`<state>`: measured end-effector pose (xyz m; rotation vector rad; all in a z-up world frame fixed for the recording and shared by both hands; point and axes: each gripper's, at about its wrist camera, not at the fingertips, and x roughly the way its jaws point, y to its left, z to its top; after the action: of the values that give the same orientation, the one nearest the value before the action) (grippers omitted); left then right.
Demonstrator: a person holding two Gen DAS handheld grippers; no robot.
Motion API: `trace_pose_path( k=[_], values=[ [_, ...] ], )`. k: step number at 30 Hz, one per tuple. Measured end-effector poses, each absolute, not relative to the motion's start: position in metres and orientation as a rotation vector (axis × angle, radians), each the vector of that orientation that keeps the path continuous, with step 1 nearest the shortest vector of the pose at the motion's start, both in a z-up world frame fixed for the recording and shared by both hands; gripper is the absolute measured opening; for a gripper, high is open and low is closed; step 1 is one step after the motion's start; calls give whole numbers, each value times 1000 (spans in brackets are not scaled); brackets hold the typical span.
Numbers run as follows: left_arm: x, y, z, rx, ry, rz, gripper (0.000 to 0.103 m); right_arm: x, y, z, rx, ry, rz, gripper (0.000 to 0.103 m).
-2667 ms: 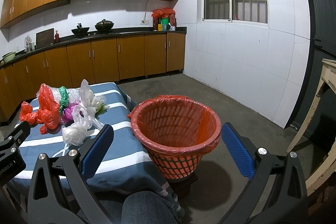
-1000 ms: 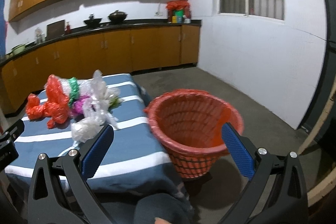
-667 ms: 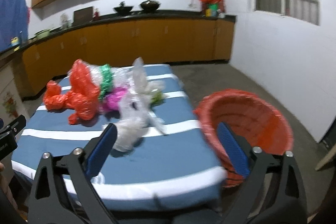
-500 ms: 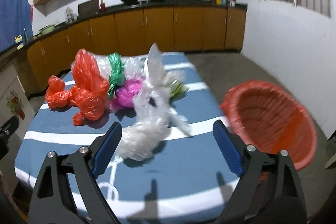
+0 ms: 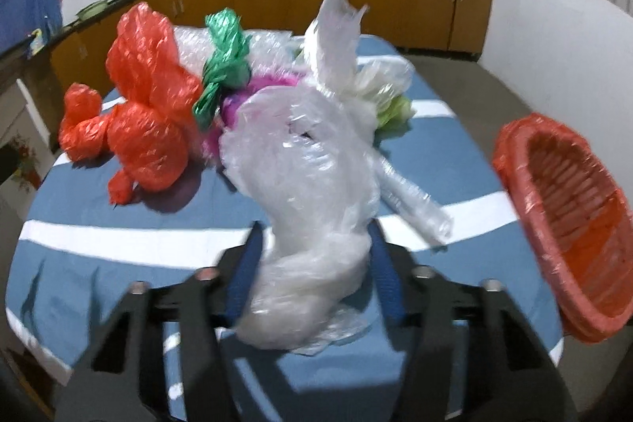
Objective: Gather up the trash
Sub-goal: 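Grasp the clear plastic bag with the right gripper, then carry the clear bag to the basket while the left gripper carries the red bag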
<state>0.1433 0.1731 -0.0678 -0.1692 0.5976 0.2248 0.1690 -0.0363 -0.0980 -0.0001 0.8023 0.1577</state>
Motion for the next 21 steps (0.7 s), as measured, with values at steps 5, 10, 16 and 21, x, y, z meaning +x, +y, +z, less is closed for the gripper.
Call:
trace_pose_path(
  k=[5, 10, 16, 21],
  values=[
    [183, 149, -76, -174, 640, 124, 89, 152, -57, -89, 17, 784, 159, 34],
    [213, 131, -84, -184, 678, 62, 87, 146, -74, -88, 44, 794, 146, 34],
    [241, 122, -105, -191, 788, 23, 49, 146, -75, -88, 44, 793, 142, 34],
    [234, 121, -103, -195, 762, 1, 32, 142, -78, -83, 45, 772, 145, 34]
  ],
)
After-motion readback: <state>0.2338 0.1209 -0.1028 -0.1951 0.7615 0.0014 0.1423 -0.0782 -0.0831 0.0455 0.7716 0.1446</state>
